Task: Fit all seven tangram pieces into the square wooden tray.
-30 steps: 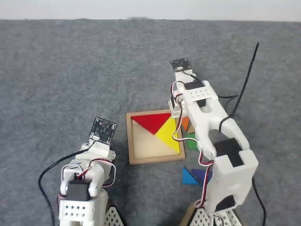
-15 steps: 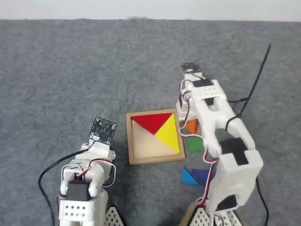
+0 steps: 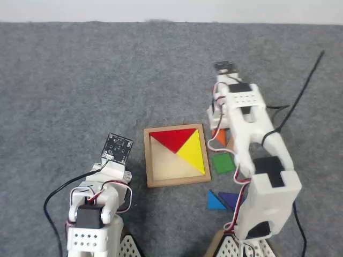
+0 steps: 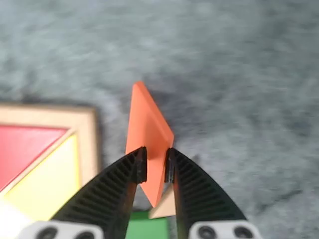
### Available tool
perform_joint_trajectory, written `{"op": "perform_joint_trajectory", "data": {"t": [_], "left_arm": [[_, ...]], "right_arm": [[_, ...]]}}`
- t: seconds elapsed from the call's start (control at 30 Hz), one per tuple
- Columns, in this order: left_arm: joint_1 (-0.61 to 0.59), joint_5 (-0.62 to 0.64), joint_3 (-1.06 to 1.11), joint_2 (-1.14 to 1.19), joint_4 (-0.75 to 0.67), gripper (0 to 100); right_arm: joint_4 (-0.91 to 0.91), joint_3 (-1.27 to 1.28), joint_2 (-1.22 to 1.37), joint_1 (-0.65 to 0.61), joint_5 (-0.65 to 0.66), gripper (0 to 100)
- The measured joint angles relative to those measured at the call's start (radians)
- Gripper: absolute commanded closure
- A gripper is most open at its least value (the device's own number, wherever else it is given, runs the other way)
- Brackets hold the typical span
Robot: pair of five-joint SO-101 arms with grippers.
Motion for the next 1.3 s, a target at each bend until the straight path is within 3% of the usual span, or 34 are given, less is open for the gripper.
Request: {"op": "perform_joint_trajectory", "data": {"t": [0.53, 0.83, 1.07, 1.3], "left_arm": [[0.000, 0.000, 0.000, 0.000, 0.000, 98], [0.000, 0.000, 0.000, 0.000, 0.000, 98], [0.000, 0.000, 0.000, 0.000, 0.000, 98], [0.000, 0.000, 0.000, 0.000, 0.000, 98]], "right_arm": [[-0.097, 0.078, 0.023, -0.032, 0.008, 73.2], [-0.098, 0.038, 0.064, -0.046, -0.095, 71.9], [-0.103, 0.038, 0.064, -0.040, -0.141, 94.5], [-0.103, 0.038, 0.063, -0.038, -0.126, 99.2]]}}
